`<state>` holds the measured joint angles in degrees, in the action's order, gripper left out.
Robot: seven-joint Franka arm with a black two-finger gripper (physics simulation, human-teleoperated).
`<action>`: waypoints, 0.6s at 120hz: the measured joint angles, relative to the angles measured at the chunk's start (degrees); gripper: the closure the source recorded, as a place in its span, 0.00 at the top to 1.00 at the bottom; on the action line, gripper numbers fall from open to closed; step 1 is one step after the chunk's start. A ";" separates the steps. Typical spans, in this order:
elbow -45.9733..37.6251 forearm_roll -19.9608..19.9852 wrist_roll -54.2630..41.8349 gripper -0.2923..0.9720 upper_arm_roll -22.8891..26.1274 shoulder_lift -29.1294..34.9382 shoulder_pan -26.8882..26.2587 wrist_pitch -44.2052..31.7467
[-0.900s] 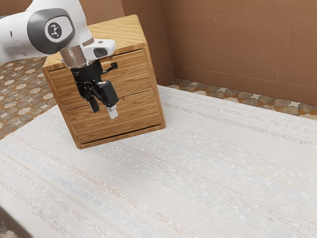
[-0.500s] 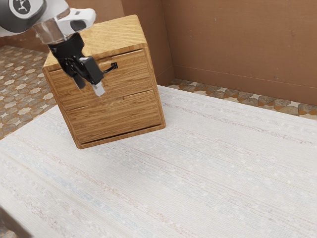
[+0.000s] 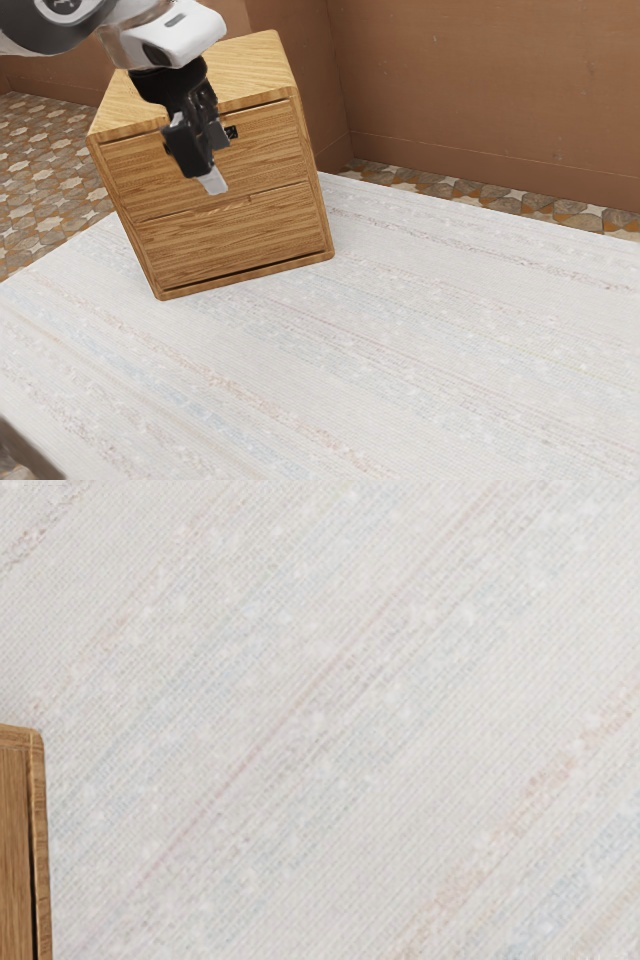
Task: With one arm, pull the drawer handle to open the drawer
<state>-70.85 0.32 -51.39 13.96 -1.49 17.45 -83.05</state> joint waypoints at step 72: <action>-13.60 -3.25 -14.87 0.77 -8.21 3.46 3.22 -10.96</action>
<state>-84.45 -2.93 -66.26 5.75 1.97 20.66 -94.01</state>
